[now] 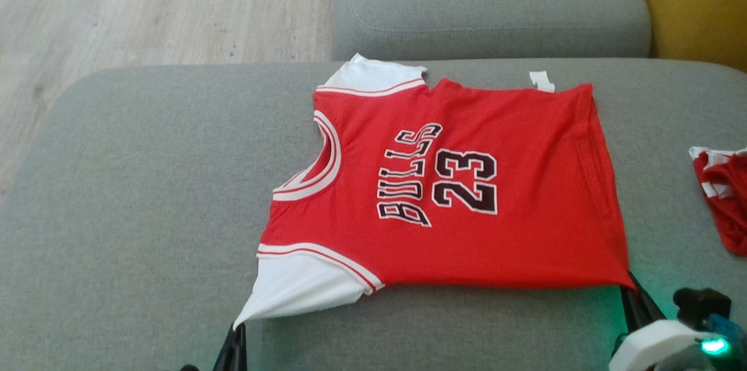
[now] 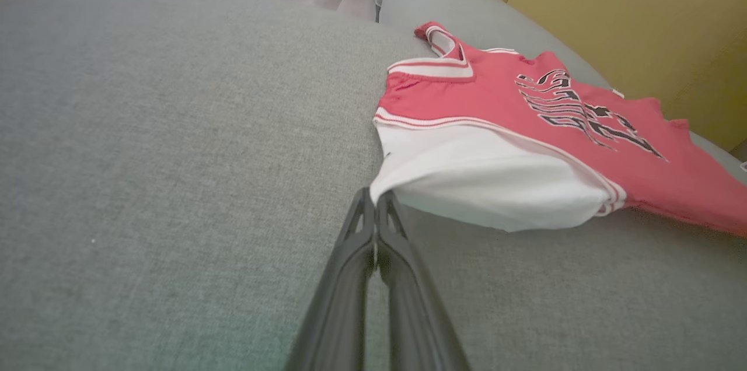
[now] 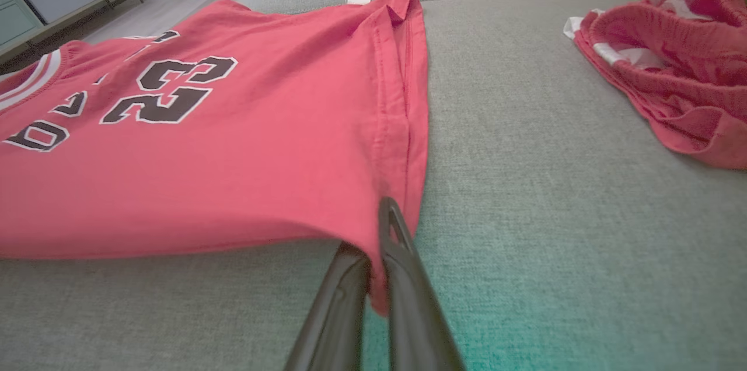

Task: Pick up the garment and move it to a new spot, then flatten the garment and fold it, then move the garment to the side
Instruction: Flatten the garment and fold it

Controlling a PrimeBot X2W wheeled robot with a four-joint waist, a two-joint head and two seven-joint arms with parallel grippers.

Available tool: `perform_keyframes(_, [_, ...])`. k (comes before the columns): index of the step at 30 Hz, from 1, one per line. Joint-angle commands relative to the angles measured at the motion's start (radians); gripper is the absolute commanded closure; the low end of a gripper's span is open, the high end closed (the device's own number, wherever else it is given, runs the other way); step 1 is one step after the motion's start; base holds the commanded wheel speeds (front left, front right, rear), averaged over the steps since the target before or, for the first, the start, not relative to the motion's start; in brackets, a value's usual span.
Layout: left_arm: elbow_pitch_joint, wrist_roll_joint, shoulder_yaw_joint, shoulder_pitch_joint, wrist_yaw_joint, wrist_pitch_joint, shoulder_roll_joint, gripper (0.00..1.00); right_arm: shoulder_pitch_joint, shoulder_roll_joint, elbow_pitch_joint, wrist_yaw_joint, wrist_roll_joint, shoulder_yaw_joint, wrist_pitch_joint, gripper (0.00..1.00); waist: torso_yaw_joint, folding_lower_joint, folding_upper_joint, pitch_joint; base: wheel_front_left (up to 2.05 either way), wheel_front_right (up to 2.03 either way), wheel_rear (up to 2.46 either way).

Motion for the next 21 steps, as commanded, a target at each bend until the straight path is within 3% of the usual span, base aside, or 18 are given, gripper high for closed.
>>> perform_keyframes(1, [-0.046, 0.009, 0.046, -0.019, -0.007, -0.01, 0.003, 1.0, 0.002, -0.022, -0.04, -0.001, 0.01, 0.013, -0.007, 1.0, 0.003, 0.0004, 0.0, -0.007, 0.0, 0.0, 0.0])
perform_keyframes(10, [-0.166, 0.025, 0.013, -0.088, -0.02, -0.01, 0.002, 1.0, -0.032, -0.024, -0.134, -0.001, 0.035, 0.017, -0.004, 1.0, -0.006, 0.0004, 0.0, 0.026, 0.0, 0.0, 0.0])
perform_keyframes(21, [-0.059, 0.076, -0.035, -0.447, -0.001, -0.01, 0.002, 1.0, -0.259, -0.049, -0.103, -0.001, 0.038, 0.04, 0.099, 1.0, -0.034, 0.0004, 0.0, 0.168, 0.0, 0.0, 0.0])
